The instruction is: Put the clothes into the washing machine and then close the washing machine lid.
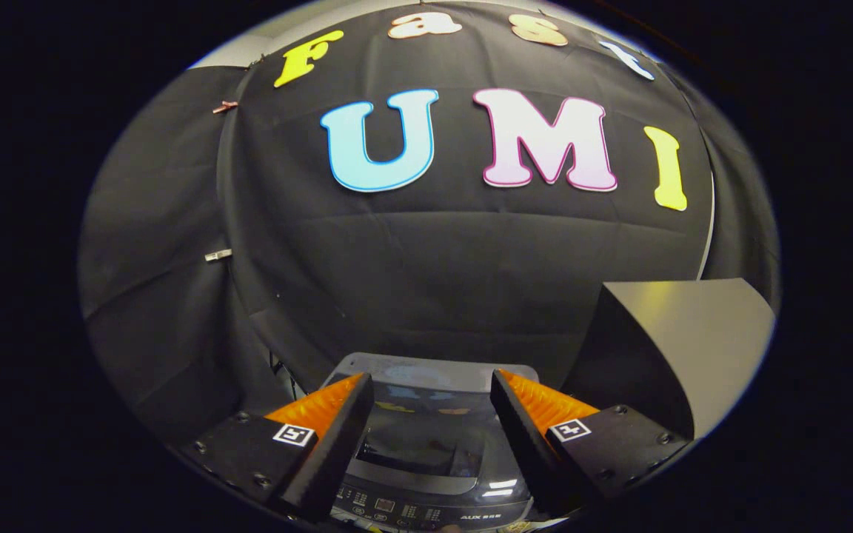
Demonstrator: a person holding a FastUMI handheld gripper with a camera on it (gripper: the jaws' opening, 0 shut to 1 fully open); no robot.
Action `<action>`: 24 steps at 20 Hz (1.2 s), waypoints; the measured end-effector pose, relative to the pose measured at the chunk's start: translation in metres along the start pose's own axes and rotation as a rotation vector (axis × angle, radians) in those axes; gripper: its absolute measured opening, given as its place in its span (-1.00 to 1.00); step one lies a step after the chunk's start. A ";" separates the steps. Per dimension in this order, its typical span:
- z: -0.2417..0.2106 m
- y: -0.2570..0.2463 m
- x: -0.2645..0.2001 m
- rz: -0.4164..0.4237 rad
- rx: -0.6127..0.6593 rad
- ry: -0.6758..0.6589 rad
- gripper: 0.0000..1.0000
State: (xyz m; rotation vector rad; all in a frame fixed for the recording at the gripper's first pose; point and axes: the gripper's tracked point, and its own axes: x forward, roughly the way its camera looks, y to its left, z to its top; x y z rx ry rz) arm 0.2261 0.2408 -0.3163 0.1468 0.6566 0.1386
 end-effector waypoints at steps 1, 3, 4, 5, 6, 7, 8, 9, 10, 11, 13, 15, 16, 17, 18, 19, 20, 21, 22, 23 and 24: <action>0.008 -0.002 -0.008 0.003 -0.004 -0.022 0.98; 0.027 -0.003 -0.030 0.015 -0.015 -0.076 0.98; 0.040 -0.005 -0.041 0.017 -0.022 -0.110 0.98; 0.053 -0.008 -0.055 0.016 -0.030 -0.145 0.98; 0.066 -0.012 -0.069 0.019 -0.031 -0.181 0.97; 0.081 -0.015 -0.084 0.019 -0.031 -0.218 0.97; 0.098 -0.020 -0.099 0.016 -0.032 -0.257 0.97; 0.112 -0.025 -0.114 0.016 -0.033 -0.295 0.97; 0.124 -0.028 -0.128 0.018 -0.037 -0.326 0.97; 0.135 -0.036 -0.142 0.012 -0.043 -0.354 0.97; 0.151 -0.050 -0.168 0.001 -0.054 -0.396 0.96; 0.163 -0.063 -0.196 0.005 -0.049 -0.436 0.97; 0.169 -0.071 -0.211 0.002 -0.048 -0.458 0.97; 0.173 -0.081 -0.225 -0.003 -0.051 -0.481 0.96; 0.176 -0.088 -0.238 -0.004 -0.063 -0.497 0.96; 0.177 -0.093 -0.251 -0.007 -0.080 -0.506 0.95; 0.179 -0.099 -0.263 -0.013 -0.098 -0.516 0.96; 0.181 -0.106 -0.274 -0.017 -0.111 -0.530 0.96; 0.183 -0.113 -0.284 -0.015 -0.115 -0.538 0.96; 0.183 -0.119 -0.296 -0.012 -0.110 -0.544 0.95; 0.185 -0.124 -0.308 -0.012 -0.100 -0.555 0.94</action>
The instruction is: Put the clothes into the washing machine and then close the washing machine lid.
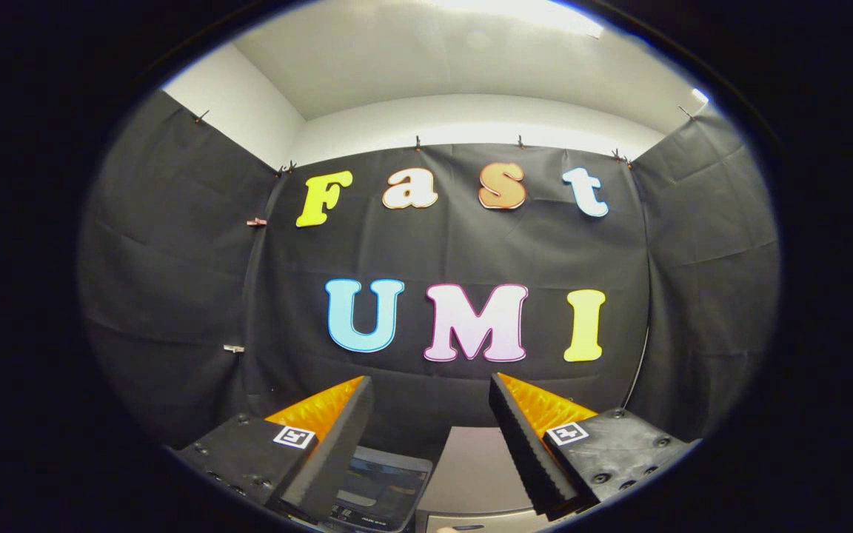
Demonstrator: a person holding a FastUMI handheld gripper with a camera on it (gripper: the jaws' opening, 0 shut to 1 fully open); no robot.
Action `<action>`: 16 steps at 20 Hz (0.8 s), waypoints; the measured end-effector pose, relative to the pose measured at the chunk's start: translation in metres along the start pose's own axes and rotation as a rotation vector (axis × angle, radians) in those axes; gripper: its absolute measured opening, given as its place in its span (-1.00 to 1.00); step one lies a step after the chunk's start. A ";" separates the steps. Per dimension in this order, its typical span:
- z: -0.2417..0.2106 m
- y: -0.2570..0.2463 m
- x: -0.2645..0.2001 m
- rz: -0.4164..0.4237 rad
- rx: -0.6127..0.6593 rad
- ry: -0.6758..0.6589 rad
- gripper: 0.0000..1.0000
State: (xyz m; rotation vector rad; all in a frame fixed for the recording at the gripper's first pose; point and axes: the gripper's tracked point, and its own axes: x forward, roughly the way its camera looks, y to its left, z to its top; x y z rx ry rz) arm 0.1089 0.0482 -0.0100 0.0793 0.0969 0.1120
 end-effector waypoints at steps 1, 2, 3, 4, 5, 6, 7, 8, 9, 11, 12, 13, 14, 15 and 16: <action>0.008 -0.007 -0.008 -0.008 0.005 -0.013 0.94; 0.016 -0.013 -0.018 -0.015 0.001 -0.027 0.93; 0.021 -0.019 -0.027 -0.025 -0.008 -0.036 0.93; 0.025 -0.024 -0.035 -0.030 -0.014 -0.040 0.93; 0.027 -0.025 -0.043 -0.025 -0.012 -0.041 0.93; 0.030 -0.025 -0.051 -0.021 -0.003 -0.039 0.93; 0.033 -0.028 -0.057 -0.020 0.004 -0.039 0.93; 0.036 -0.031 -0.064 -0.024 0.005 -0.040 0.93; 0.017 -0.035 -0.061 -0.028 0.002 -0.040 0.93; 0.020 -0.037 -0.072 -0.026 -0.003 -0.036 0.93; 0.021 -0.035 -0.076 -0.023 -0.001 -0.032 0.93; 0.023 -0.036 -0.079 -0.023 0.005 -0.030 0.93; 0.024 -0.038 -0.081 -0.031 0.009 -0.032 0.93; 0.025 -0.043 -0.082 -0.045 0.008 -0.034 0.93; 0.026 -0.045 -0.083 -0.055 0.001 -0.033 0.93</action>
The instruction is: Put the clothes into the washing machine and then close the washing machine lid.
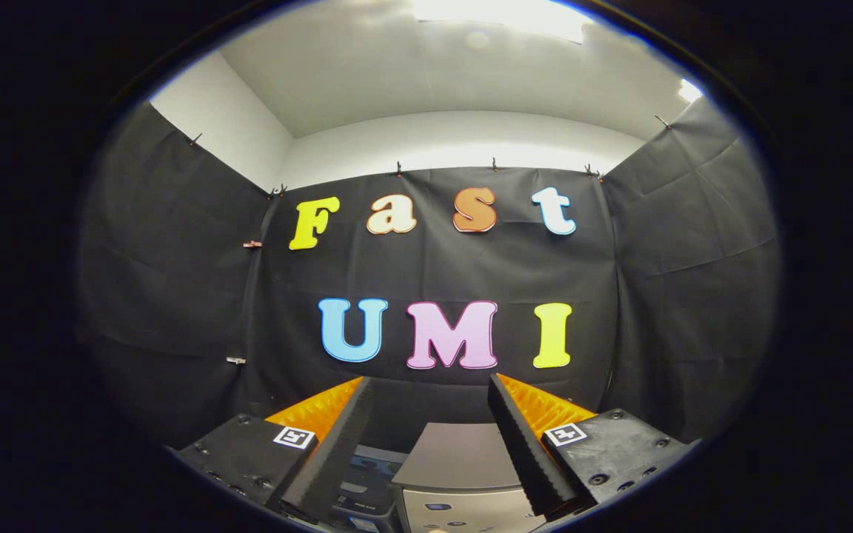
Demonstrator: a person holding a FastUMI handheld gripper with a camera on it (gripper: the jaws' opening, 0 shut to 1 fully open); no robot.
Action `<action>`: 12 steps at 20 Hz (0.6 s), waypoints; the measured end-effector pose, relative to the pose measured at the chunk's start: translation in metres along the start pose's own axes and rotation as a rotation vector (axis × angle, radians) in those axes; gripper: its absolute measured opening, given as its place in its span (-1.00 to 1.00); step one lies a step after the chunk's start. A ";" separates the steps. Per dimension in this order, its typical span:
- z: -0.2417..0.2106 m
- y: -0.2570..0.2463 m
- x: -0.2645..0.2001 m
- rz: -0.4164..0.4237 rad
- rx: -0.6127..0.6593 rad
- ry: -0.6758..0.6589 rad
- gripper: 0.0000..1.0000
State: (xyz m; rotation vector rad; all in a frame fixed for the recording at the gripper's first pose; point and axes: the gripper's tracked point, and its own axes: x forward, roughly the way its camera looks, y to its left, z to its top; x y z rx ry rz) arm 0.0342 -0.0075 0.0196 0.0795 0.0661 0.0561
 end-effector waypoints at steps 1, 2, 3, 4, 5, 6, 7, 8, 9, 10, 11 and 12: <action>0.002 0.001 -0.002 -0.003 -0.003 0.003 0.93; 0.002 0.003 -0.005 -0.001 -0.004 0.004 0.93; 0.004 0.005 -0.007 0.000 -0.003 0.002 0.93; 0.005 0.008 -0.010 0.004 -0.003 0.000 0.93; 0.004 0.010 -0.013 0.010 -0.002 0.002 0.93; 0.002 0.014 -0.016 0.018 0.004 0.007 0.93; 0.001 0.016 -0.017 0.023 0.010 0.013 0.93; -0.001 0.016 -0.018 0.021 0.012 0.017 0.93; -0.002 0.015 -0.019 0.018 0.010 0.022 0.93; -0.003 0.014 -0.020 0.014 0.009 0.027 0.93; -0.003 0.015 -0.019 0.011 0.009 0.030 0.93; -0.003 0.014 -0.018 0.006 0.008 0.029 0.93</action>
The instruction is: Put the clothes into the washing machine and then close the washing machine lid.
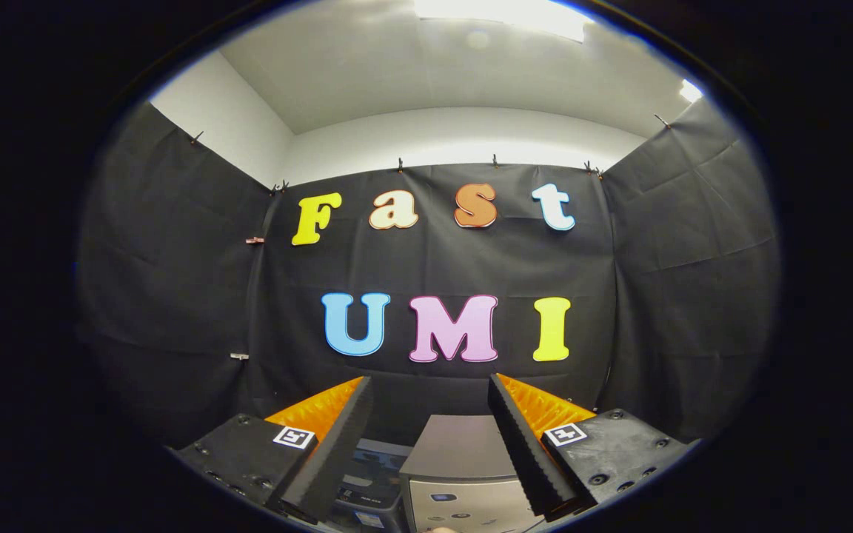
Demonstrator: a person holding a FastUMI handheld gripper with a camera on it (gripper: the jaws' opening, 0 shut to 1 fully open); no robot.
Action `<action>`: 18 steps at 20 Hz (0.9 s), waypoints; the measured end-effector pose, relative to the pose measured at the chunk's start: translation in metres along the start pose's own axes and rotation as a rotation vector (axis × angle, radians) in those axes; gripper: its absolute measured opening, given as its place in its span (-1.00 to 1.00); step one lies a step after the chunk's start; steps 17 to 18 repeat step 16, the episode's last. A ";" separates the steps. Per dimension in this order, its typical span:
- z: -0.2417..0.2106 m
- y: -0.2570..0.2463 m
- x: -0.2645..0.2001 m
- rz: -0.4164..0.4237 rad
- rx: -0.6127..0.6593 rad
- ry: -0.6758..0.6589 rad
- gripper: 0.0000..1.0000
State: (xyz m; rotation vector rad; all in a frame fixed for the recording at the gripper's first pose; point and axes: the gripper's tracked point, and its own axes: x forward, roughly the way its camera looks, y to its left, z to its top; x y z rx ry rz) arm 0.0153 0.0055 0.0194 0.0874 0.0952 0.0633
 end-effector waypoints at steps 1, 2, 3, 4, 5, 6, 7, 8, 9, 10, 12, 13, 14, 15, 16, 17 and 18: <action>0.002 -0.001 -0.001 -0.005 0.001 -0.003 0.93; 0.004 -0.001 -0.001 -0.007 0.005 -0.008 0.93; 0.004 0.000 0.000 -0.007 0.005 -0.012 0.93; 0.003 0.000 0.002 -0.006 0.003 -0.012 0.93; 0.003 0.001 0.001 -0.004 -0.003 -0.011 0.93; 0.002 0.003 0.002 -0.001 -0.010 -0.011 0.93; 0.003 0.003 0.001 -0.001 -0.015 -0.011 0.93; 0.003 0.003 0.001 -0.001 -0.016 -0.013 0.93; 0.003 0.002 0.003 0.001 -0.014 -0.014 0.93; 0.003 0.003 0.002 0.006 -0.011 -0.011 0.93; 0.000 0.004 0.003 0.013 -0.005 -0.003 0.93; -0.001 0.004 0.003 0.015 -0.005 0.003 0.93; -0.002 0.003 0.004 0.014 -0.007 0.007 0.93; -0.002 0.003 0.004 0.013 -0.009 0.010 0.93; -0.003 0.002 0.005 0.013 -0.011 0.011 0.93; -0.003 0.002 0.005 0.013 -0.011 0.011 0.93; -0.003 0.002 0.005 0.013 -0.011 0.011 0.93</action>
